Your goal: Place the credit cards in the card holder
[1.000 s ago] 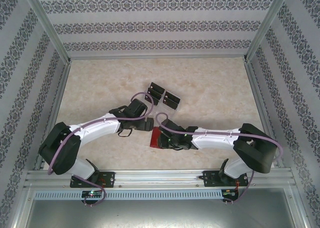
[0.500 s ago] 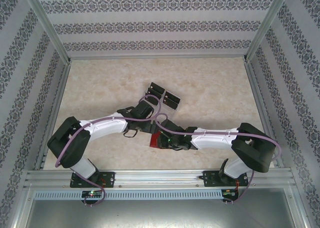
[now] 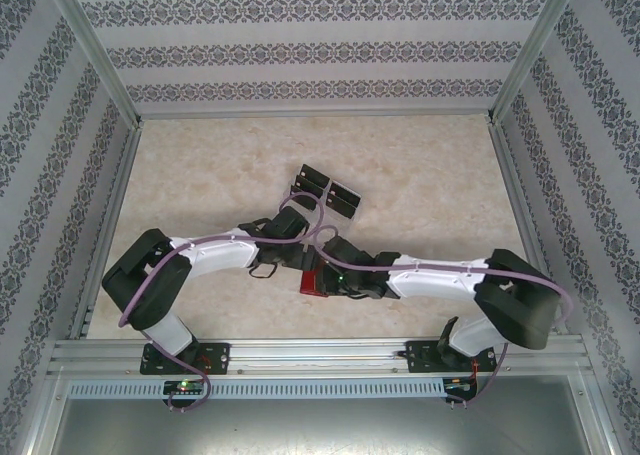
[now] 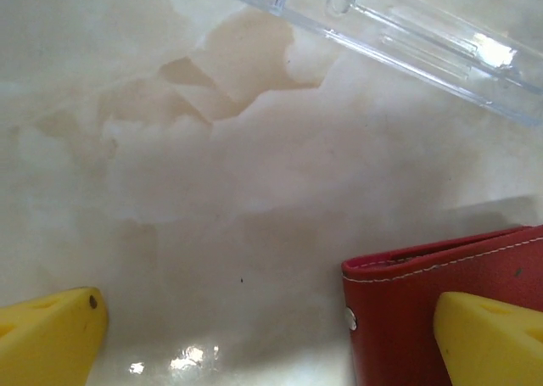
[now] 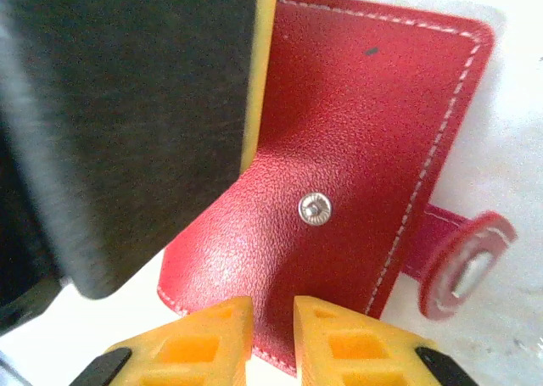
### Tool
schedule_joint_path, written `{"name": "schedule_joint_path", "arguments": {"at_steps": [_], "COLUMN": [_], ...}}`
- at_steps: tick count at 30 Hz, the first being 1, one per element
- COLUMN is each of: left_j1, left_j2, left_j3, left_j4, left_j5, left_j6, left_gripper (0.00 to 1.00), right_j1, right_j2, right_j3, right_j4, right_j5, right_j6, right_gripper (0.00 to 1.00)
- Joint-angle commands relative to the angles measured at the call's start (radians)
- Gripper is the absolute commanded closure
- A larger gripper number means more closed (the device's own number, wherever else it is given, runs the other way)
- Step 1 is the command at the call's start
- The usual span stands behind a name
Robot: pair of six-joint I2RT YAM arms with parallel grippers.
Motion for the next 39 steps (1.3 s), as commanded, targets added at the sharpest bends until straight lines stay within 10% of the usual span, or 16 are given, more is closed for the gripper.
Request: {"name": "schedule_joint_path", "arguments": {"at_steps": [1, 16, 39], "left_j1": [-0.016, -0.071, -0.074], "left_j2": [0.007, -0.059, -0.041], "left_j3": [-0.050, -0.150, -0.156], "left_j4": [-0.030, 0.002, 0.040], "left_j5": [-0.048, -0.091, -0.079], "left_j6": [-0.052, -0.195, -0.185], "left_gripper": [0.00, 0.00, 0.00], "right_j1": [-0.023, -0.090, -0.087], "right_j2": [-0.106, -0.110, 0.096], "right_j3": [0.016, 0.109, 0.256], "right_j4": [-0.091, -0.331, -0.406], "right_j5": [0.035, 0.096, 0.140], "right_j6": [-0.027, -0.103, -0.168], "right_gripper": [0.77, 0.57, 0.68]}}
